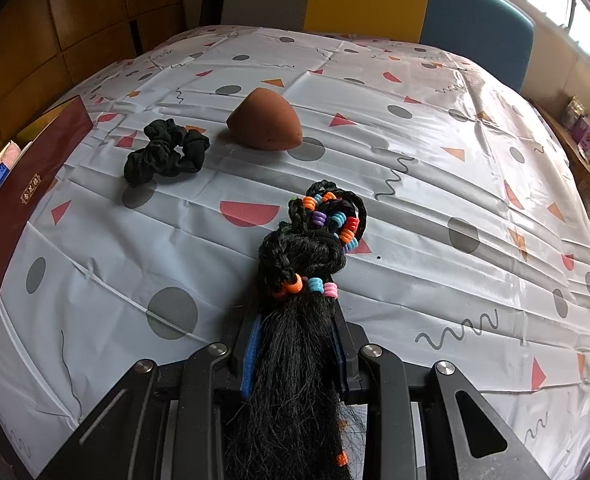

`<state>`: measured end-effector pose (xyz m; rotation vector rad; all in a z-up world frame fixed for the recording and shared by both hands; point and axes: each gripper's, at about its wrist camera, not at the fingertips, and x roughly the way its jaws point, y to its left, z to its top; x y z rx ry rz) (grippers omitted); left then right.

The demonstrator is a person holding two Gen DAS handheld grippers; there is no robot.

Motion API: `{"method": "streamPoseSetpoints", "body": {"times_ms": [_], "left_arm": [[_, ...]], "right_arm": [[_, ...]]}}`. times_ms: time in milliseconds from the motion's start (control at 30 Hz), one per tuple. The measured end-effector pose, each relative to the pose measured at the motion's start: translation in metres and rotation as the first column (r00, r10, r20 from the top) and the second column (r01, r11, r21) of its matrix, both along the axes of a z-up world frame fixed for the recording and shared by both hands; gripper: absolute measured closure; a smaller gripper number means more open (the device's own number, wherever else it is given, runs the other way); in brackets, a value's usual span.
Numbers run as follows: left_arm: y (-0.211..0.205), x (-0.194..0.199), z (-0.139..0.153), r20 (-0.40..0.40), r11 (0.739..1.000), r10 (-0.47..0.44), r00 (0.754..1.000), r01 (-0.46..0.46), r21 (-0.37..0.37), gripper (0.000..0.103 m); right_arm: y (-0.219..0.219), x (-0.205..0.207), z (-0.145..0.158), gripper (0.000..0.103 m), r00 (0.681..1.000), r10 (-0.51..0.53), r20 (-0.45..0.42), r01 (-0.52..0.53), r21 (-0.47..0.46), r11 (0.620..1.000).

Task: Organize soft objects
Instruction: 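Carry the green bottle into the gold tray and open the left tool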

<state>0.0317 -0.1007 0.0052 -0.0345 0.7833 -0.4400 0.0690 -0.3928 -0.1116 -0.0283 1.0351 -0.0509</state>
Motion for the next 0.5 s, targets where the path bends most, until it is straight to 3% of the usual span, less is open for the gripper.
{"method": "streamPoseSetpoints", "body": {"times_ms": [133, 300, 500], "left_arm": [[0.032, 0.004, 0.006, -0.023, 0.998, 0.049, 0.999, -0.050, -0.048, 0.066], [0.086, 0.009, 0.009, -0.024, 0.988, 0.148, 0.989, -0.148, -0.039, 0.066], [0.154, 0.013, -0.008, -0.078, 0.953, 0.297, 0.952, -0.300, -0.031, 0.066]], "right_arm": [[0.001, 0.000, 0.000, 0.074, 1.000, -0.003, 0.001, 0.003, -0.001, 1.000], [0.002, -0.001, -0.001, 0.074, 1.000, 0.000, 0.000, 0.000, -0.007, 1.000], [0.002, -0.001, -0.001, 0.074, 1.000, 0.002, -0.002, -0.003, -0.015, 1.000]]}}
